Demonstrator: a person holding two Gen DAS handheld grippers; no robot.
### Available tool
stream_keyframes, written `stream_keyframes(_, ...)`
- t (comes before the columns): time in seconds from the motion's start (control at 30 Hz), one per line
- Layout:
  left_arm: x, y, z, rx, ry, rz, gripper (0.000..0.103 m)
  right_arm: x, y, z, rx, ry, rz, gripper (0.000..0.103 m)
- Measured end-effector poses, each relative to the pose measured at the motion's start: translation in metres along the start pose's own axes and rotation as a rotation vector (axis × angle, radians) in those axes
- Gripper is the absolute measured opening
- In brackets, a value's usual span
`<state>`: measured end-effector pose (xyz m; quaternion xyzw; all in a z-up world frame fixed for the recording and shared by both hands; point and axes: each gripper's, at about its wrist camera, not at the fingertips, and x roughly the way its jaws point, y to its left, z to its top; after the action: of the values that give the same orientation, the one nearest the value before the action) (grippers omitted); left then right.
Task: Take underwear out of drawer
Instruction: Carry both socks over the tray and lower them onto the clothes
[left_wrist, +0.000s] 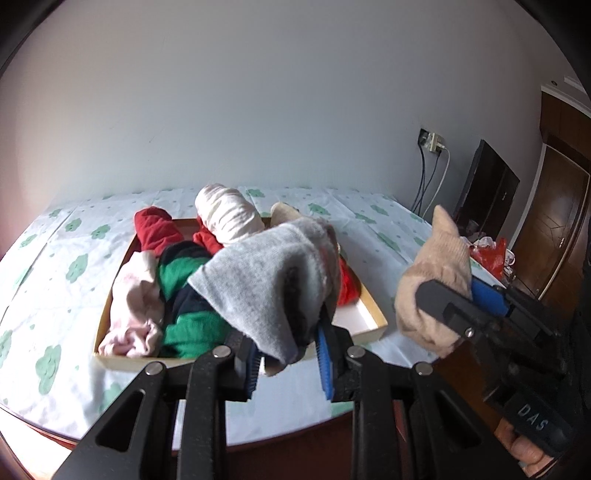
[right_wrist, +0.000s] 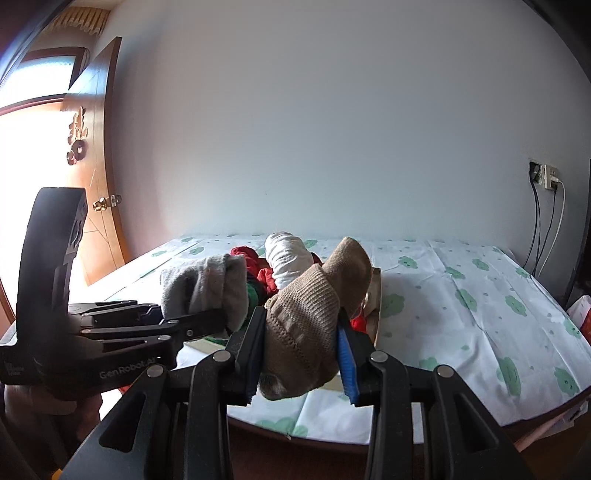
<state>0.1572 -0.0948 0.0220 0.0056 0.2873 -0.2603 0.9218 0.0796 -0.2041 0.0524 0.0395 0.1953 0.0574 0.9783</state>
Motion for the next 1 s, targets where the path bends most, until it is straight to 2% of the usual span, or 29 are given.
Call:
stream_keyframes(0.4,0.031,-0.001,0.015,0.0,0.016,0.02,0.024,0.041,-0.019,0.011,0.028,0.028,-0.018,0.038)
stream_keyframes(0.73,0.06,0.001,0.017,-0.009,0.069,0.039,0.024,0.067,-0.034,0.007,0.05,0.102,-0.036,0.038)
stream_keyframes(1.0,0.079,0.003,0.008,0.002,0.126,0.058,0.024,0.083,-0.032,0.0,0.049,0.172,-0.019,0.038)
